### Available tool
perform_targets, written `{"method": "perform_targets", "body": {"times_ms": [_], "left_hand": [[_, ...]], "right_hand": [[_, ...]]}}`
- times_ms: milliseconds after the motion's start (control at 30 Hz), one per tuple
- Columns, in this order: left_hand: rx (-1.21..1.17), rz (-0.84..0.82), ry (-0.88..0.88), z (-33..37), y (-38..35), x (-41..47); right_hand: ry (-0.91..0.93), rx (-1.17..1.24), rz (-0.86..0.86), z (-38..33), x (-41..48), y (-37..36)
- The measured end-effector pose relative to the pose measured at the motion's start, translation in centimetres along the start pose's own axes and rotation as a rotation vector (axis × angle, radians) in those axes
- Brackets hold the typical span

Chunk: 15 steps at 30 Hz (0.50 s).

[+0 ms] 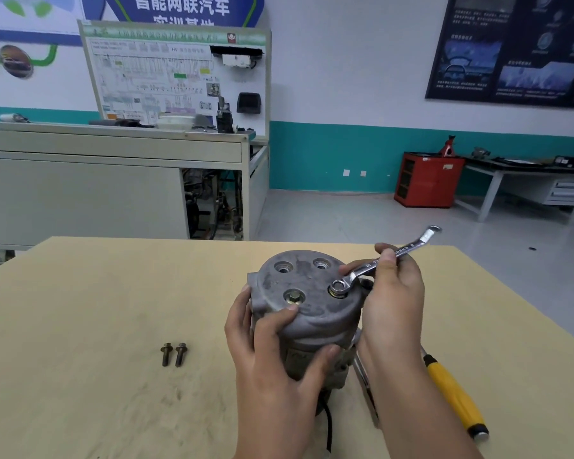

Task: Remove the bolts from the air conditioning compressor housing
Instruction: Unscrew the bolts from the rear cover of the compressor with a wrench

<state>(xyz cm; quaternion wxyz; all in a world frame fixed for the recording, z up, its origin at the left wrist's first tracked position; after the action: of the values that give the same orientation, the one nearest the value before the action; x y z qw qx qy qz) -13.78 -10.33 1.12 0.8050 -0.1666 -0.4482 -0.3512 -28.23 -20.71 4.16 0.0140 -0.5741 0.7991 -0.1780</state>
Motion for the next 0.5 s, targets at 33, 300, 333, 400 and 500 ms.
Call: {"method": "perform_targets", "body": {"times_ms": [33, 300, 333, 400, 500], "left_hand": [[-0.002, 0.007, 0.004, -0.1, 0.1, 0.0], [0.045, -0.001, 0.012, -0.4, 0.4, -0.2], [0.047, -0.005, 0.017, -0.4, 0.3, -0.2], [0.052, -0.012, 0.010, -0.2, 0.1, -0.1], [0.056, -0.019, 0.007, 0.1, -0.2, 0.0]], "right_hand": [[-0.036, -0.023, -0.035, -0.1, 0.4, -0.4], [0.024, -0.505, -0.356, -1.7, 1.1, -3.3], [0.036, -0.537, -0.371, -1.9, 1.0, -3.6], [0.108, -0.633, -0.384, -2.6, 0.7, -4.1], [0.231, -0.769, -0.413, -3.3, -0.2, -5.0]]}}
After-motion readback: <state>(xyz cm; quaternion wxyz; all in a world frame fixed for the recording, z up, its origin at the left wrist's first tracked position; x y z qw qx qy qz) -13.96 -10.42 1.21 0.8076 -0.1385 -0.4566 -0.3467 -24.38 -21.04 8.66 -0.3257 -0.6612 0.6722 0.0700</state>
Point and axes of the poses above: each hand's wrist, its own x-axis towards the middle knuckle, its own y-axis out of the back of the hand, z = x × y, the point moved 8 cm from there along x, towards the middle knuckle, and after that the axes turned 5 degrees about -y, right-handed, at the moved point
